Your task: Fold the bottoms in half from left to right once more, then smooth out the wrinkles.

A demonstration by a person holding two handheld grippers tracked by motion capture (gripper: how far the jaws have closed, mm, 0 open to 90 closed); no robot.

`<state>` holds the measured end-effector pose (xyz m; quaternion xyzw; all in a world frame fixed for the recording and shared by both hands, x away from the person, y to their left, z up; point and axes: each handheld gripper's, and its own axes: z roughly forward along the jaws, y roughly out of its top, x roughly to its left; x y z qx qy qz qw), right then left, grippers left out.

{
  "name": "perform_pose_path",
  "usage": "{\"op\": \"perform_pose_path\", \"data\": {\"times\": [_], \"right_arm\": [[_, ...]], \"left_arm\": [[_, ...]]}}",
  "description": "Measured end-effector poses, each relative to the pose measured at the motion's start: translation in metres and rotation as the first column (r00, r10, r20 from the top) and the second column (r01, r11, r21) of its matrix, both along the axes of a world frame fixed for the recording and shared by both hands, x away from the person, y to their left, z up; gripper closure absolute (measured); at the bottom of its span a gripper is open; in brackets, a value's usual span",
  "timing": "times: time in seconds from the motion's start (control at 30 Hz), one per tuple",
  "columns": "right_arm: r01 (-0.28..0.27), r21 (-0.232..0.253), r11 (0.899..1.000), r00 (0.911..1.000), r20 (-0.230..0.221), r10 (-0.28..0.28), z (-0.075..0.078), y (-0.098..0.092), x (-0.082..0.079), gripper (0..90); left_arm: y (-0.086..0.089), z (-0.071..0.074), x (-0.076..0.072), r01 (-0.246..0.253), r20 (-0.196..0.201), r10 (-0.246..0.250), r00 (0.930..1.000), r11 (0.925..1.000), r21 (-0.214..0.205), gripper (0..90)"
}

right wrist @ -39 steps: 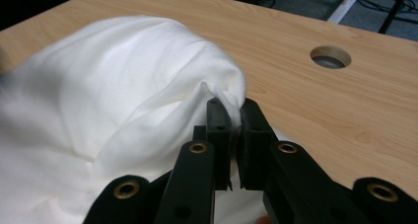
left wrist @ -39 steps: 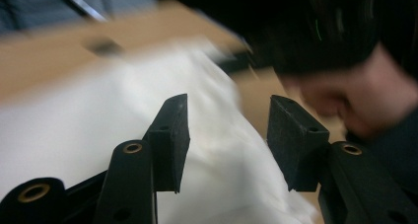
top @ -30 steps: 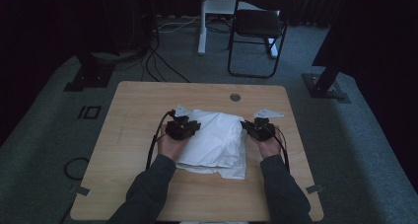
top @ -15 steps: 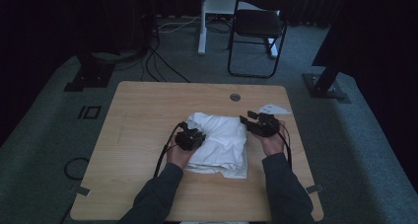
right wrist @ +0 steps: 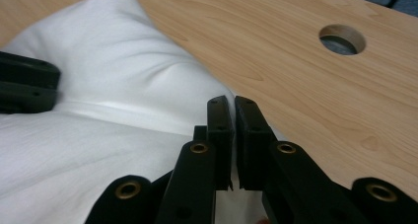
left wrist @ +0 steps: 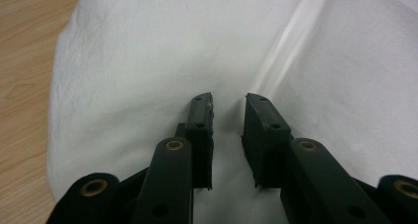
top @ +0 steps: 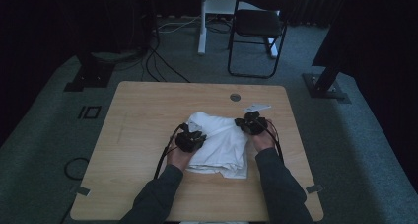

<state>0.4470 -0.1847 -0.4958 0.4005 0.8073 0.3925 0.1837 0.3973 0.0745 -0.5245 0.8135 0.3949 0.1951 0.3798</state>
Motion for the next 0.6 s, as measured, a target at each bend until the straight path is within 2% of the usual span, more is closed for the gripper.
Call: {"op": "perform_pose_path", "data": {"times": [0.33, 0.37, 0.4, 0.43, 0.47, 0.5, 0.6], "right_arm": [[0.014, -0.006, 1.000, 0.9996, -0.023, -0.014, -0.010, 0.003, 0.007, 84.8], [0.016, -0.007, 1.000, 0.9995, -0.027, -0.016, -0.010, 0.004, 0.006, 82.2], [0.017, -0.012, 1.000, 0.9996, -0.024, -0.017, -0.009, 0.004, 0.005, 74.8], [0.017, -0.012, 1.000, 0.9996, -0.024, -0.017, -0.009, 0.004, 0.005, 74.8], [0.025, -0.022, 0.999, 0.9996, -0.015, -0.026, -0.006, 0.005, 0.002, 66.1], [0.029, -0.008, 1.000, 0.9995, 0.008, -0.029, 0.003, 0.006, -0.008, 54.5], [0.003, 0.029, 1.000, 0.9980, 0.062, -0.005, 0.017, 0.008, -0.029, 45.2]], "left_arm": [[0.002, -0.001, 0.000, -0.005, 0.008, 0.005, 0.9999, 0.9999, -0.011, 71.6], [0.001, -0.001, 0.000, -0.008, 0.008, 0.009, 0.9999, 0.9999, -0.010, 71.4], [0.001, -0.001, 0.000, -0.011, 0.010, 0.011, 0.9999, 0.9999, -0.008, 71.1], [0.001, -0.001, 0.000, -0.011, 0.010, 0.011, 0.9999, 0.9999, -0.008, 70.7], [0.002, -0.001, 0.000, -0.017, 0.014, 0.017, 0.9998, 0.9999, -0.003, 70.7], [0.002, -0.001, 0.000, -0.020, 0.014, 0.020, 0.9997, 0.9998, -0.004, 70.2], [0.001, -0.001, -0.001, -0.029, 0.020, 0.029, 0.9994, 0.9996, -0.003, 69.5]]}}
